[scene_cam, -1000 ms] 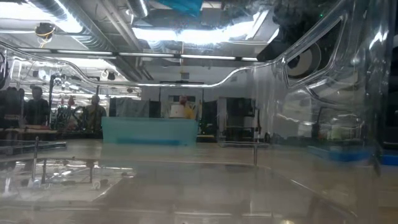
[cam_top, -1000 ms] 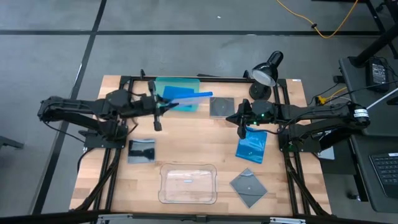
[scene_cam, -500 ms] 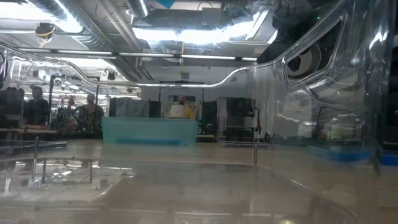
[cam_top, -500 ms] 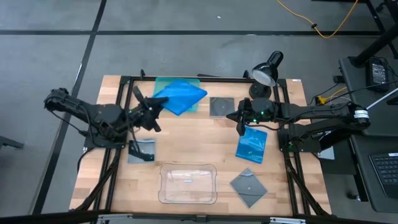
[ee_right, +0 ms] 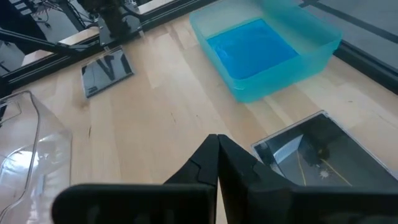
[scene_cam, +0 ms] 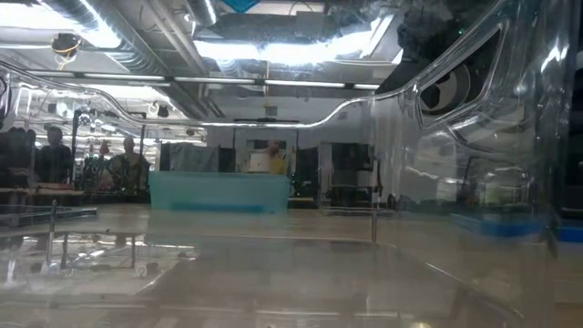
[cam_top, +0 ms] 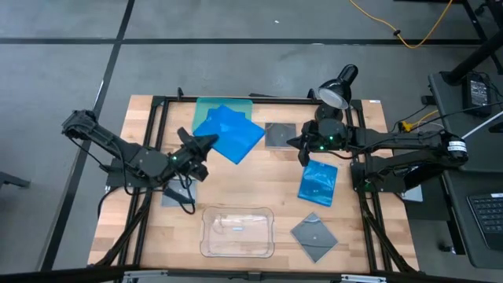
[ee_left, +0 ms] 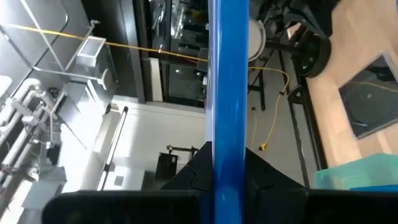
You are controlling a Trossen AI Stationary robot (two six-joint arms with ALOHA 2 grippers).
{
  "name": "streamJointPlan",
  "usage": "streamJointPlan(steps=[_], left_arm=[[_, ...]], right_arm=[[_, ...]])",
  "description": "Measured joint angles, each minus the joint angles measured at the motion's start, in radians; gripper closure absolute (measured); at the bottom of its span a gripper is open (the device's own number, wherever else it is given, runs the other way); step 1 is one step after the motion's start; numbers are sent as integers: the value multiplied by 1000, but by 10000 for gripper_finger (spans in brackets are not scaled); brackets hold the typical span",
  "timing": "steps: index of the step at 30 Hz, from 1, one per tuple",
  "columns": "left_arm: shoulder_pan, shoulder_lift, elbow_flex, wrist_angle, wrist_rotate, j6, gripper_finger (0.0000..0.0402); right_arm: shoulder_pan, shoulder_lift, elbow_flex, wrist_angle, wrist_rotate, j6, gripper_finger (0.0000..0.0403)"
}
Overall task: Pick & place jewel cases by type
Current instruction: Put the left blue cd case into the green bin
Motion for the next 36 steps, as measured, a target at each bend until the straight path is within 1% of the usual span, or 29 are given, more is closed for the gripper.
streamJointPlan(steps=[3, 6, 9, 17, 23, 32, 36], left_arm=[[0, 0, 0, 13, -2, -57, 382], [0, -4, 0, 51, -1, -171, 382], [0, -5, 0, 81, 5, -330, 382], [0, -16, 0, 83, 10, -815, 382], [0, -20, 0, 80, 122, -1170, 382], [1, -23, 0, 78, 311, -1782, 382], [1, -24, 0, 80, 375, -2063, 382]], right_arm=[[0, 0, 0, 0, -1, 0, 393], [0, 0, 0, 0, -2, 0, 393], [0, 0, 0, 2, -2, -1, 393], [0, 0, 0, 35, -2, -5, 393], [0, 0, 0, 55, -13, -36, 393], [1, 0, 0, 57, -28, -90, 393], [1, 0, 0, 59, -28, -120, 393]])
